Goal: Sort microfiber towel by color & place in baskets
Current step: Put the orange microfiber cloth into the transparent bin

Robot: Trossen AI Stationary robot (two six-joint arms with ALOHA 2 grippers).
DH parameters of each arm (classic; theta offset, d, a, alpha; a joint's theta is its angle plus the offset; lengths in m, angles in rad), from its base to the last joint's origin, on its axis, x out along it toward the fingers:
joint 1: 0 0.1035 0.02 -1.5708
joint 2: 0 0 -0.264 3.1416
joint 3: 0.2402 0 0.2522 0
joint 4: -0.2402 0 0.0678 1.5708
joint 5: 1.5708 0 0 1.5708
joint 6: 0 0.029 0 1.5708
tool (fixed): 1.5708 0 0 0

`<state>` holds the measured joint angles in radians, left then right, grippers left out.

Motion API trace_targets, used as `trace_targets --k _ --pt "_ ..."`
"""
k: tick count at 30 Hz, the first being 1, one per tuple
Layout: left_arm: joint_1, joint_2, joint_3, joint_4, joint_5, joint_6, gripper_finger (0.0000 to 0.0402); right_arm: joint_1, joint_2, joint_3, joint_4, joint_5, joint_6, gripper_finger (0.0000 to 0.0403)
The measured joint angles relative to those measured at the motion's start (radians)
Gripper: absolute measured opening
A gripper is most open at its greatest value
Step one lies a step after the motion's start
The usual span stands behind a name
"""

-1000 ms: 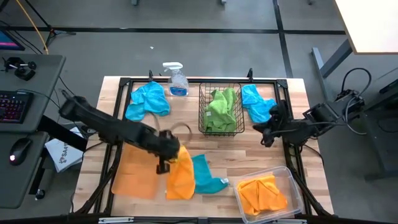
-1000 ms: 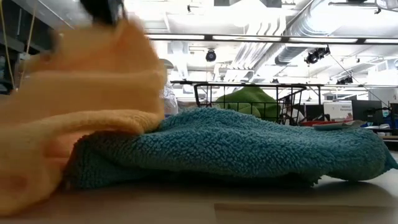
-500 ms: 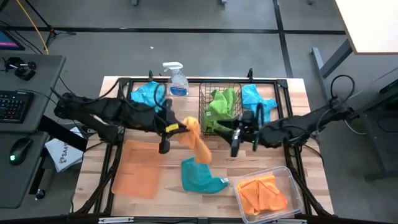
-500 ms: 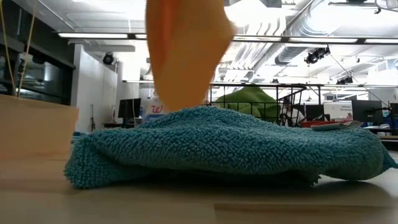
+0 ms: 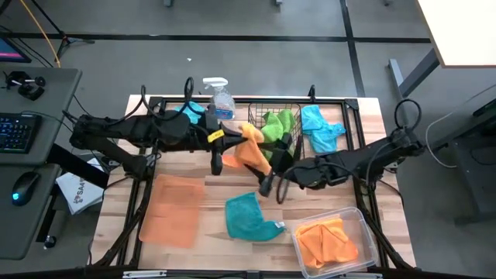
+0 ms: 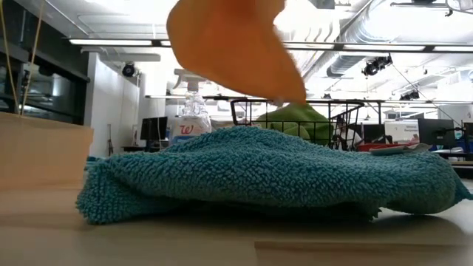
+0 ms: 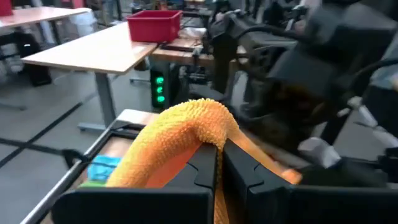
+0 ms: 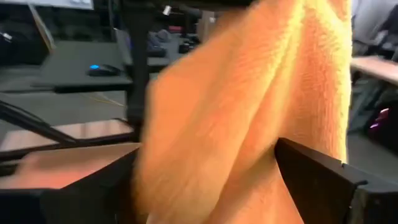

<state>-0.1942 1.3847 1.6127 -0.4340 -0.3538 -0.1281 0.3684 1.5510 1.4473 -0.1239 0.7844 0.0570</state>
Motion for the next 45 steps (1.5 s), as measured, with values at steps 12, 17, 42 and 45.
trace_targets --k 12,17,42,45 --pt "-0.03 0.06 0.0 0.145 0.039 -0.001 0.0 -0.029 0.042 0.059 0.001 -0.077 -0.006 0.0267" --pt "-0.029 0.059 0.0 0.146 0.009 -0.021 0.0002 -0.001 0.038 0.058 -0.018 0.043 0.022 0.0072" --pt "-0.018 -0.143 -0.216 -0.398 -0.174 -0.407 0.0189 0.313 -0.414 0.058 -0.758 -0.265 0.607 0.0001" --pt "-0.031 -0.184 -0.314 -0.279 -0.173 -0.442 0.0189 0.418 -0.424 0.058 -0.676 -0.321 0.722 0.0001"
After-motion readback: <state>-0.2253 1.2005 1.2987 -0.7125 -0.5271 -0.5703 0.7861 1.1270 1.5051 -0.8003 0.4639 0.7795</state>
